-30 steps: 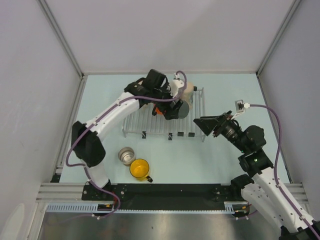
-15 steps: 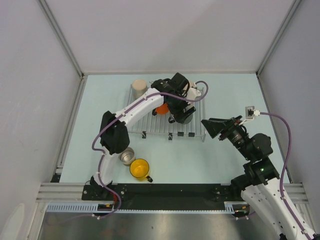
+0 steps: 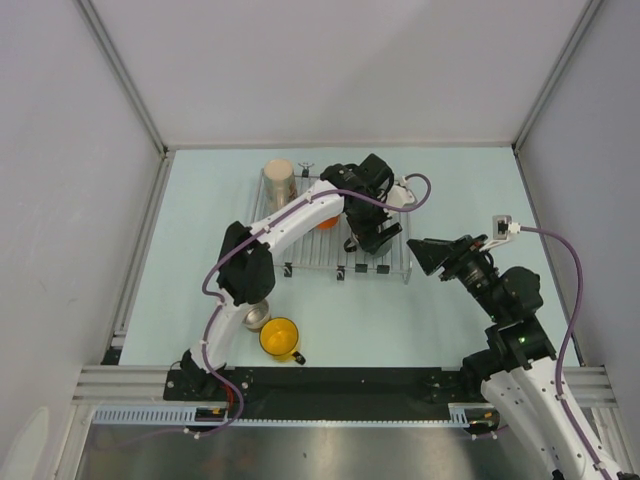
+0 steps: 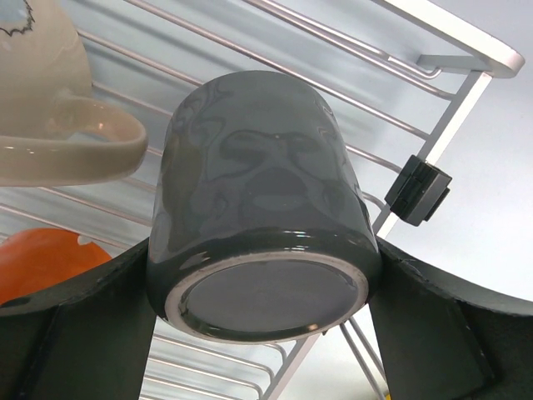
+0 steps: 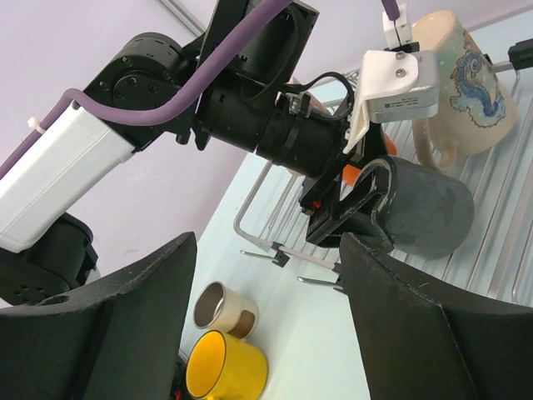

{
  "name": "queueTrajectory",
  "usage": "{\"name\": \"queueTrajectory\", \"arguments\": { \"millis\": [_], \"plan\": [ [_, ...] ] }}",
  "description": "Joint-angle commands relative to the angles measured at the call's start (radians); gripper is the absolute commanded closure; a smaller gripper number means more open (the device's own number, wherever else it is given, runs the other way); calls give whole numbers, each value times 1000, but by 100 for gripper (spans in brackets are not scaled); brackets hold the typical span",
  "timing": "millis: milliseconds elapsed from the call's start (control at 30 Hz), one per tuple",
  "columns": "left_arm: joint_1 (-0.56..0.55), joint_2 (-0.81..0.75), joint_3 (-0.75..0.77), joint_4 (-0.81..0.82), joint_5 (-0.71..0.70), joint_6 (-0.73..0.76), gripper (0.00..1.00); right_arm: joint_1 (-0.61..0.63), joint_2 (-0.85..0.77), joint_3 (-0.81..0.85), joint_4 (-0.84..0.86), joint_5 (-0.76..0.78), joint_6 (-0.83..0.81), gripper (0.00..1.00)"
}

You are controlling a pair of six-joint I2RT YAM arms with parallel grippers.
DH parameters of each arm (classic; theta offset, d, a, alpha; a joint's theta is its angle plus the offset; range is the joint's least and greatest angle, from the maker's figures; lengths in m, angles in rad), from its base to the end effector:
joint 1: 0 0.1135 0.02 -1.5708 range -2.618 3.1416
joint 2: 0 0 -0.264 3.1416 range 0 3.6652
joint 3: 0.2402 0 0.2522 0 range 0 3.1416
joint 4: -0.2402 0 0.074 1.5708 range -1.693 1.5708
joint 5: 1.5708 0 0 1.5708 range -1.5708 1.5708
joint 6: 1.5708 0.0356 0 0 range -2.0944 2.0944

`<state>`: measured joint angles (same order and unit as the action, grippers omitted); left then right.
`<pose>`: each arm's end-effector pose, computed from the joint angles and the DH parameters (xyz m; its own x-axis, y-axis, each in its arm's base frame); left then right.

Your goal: Load the cups into the dish rack

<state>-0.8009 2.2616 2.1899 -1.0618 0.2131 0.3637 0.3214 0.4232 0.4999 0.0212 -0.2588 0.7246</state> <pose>0.3307 -0.3520 0.2607 -0.3175 0.8270 -0.4640 0.9384 0.3443 -0.0284 0.1175 0.0487 0.3111 -0.2931 0.5778 -0.7618 -0.4711 0.6061 0.6409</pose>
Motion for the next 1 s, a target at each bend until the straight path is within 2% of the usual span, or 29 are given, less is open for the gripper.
{"name": "queueTrajectory", "arguments": {
  "millis": [0, 33, 67, 133, 433, 667, 800, 833, 900, 967],
  "plan": [
    [-4, 15, 41, -1, 6, 20, 44, -22, -12, -8, 23, -33, 4, 26],
    [-6, 16, 41, 3, 3, 20, 34, -25, -12, -9, 22, -37, 6, 26],
    [-9, 16, 39, 9, 2, 14, 14, -27, -12, -11, 23, -39, 6, 26],
    [-8, 13, 37, 25, -4, 9, 1, -33, -11, -14, 25, -48, 6, 26],
    [-8, -34, 24, 69, 12, -8, 0, -42, 6, -24, 39, -74, 10, 26],
    [3, -160, -56, 111, 9, -8, 0, -45, 19, -27, 40, -73, 1, 26],
    [58, -341, -165, 143, 9, -12, 0, -39, 63, -15, 37, -95, -19, 26],
    [69, -447, -204, 157, 3, -17, 0, -35, 101, -11, 42, -108, -27, 26],
    [78, -560, -358, 204, -56, -17, 0, 8, 149, 3, 46, -120, -43, 26],
    [83, -725, -512, 230, -84, -28, 0, 68, 199, 29, 31, -61, -86, 27]
  ]
}}
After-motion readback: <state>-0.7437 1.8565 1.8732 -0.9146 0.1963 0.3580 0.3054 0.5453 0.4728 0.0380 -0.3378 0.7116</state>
